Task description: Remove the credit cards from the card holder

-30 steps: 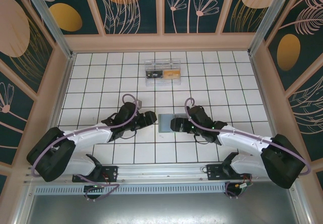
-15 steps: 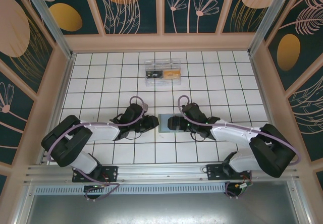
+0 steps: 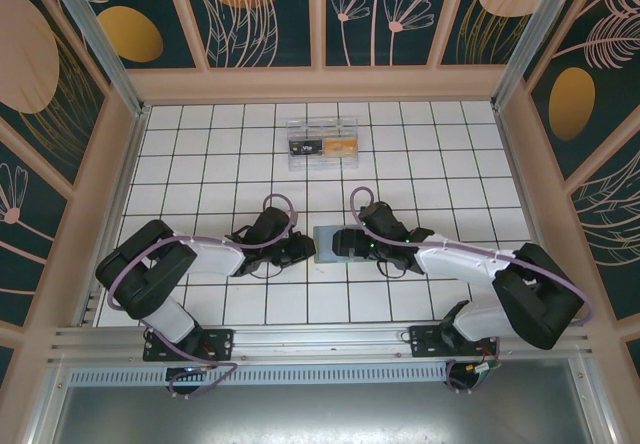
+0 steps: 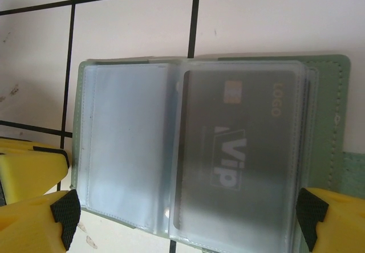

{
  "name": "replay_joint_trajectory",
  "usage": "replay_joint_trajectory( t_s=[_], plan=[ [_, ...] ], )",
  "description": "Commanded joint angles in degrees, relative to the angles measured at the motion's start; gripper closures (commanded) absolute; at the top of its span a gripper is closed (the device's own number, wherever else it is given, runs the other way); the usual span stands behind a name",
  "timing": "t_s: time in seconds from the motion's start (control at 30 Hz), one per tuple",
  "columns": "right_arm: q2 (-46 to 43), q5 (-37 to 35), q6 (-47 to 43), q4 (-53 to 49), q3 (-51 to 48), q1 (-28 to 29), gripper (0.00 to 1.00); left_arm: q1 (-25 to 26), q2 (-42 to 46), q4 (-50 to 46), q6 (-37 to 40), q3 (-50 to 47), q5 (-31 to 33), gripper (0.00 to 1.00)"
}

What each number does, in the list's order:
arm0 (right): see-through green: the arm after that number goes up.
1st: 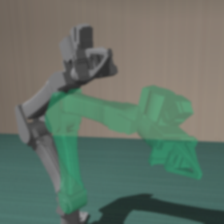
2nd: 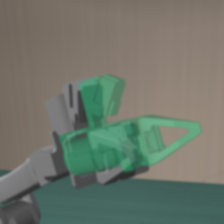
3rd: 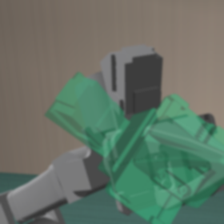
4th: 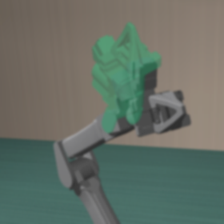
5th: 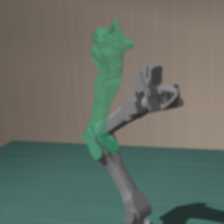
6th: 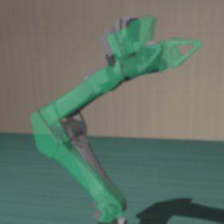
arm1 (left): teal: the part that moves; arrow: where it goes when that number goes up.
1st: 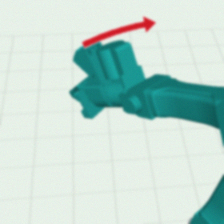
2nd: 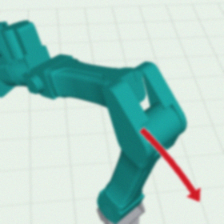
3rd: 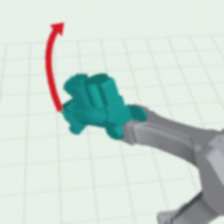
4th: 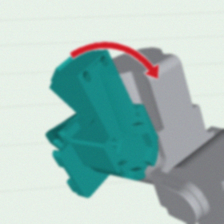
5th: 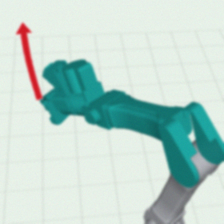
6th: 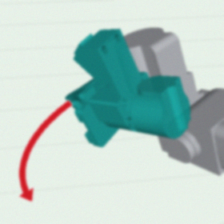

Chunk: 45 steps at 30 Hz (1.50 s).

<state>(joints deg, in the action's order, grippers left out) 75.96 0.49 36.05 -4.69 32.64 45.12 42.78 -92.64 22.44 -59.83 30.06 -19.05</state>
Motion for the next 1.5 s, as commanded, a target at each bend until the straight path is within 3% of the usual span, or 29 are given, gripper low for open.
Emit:
replay_joint_trajectory(
  t_s=[0.0, 0.43, 1.1, 1.3, 1.47],
  plan=[
    [-1.34, -2.07, -0.98, -1.76, 0.78, 0.32, 0.01, 0.36, -0.61, -1.42, 1.43, 1.14, 0.42, 0.79],
    [2.78, 2.65, -0.30, 2.44, 0.72, 0.49, 0.01, 1.05, -2.14, -1.17, 1.65, 1.75, -0.37, 0.79],
    [1.29, 4.63, 1.39, 4.32, 2.49, 2.60, 0.01, 2.12, -2.92, -0.83, 1.51, 2.12, -0.66, 0.79],
    [0.77, 1.62, 0.82, 2.23, 2.97, 2.60, 0.01, 2.03, 0.59, -6.79, 2.65, 2.40, 3.86, 0.78],
    [-0.86, -3.06, 0.60, -0.97, 3.61, 2.54, 0.01, 1.97, 7.58, -15.93, 4.84, 3.36, 10.83, 0.67]
  ],
)
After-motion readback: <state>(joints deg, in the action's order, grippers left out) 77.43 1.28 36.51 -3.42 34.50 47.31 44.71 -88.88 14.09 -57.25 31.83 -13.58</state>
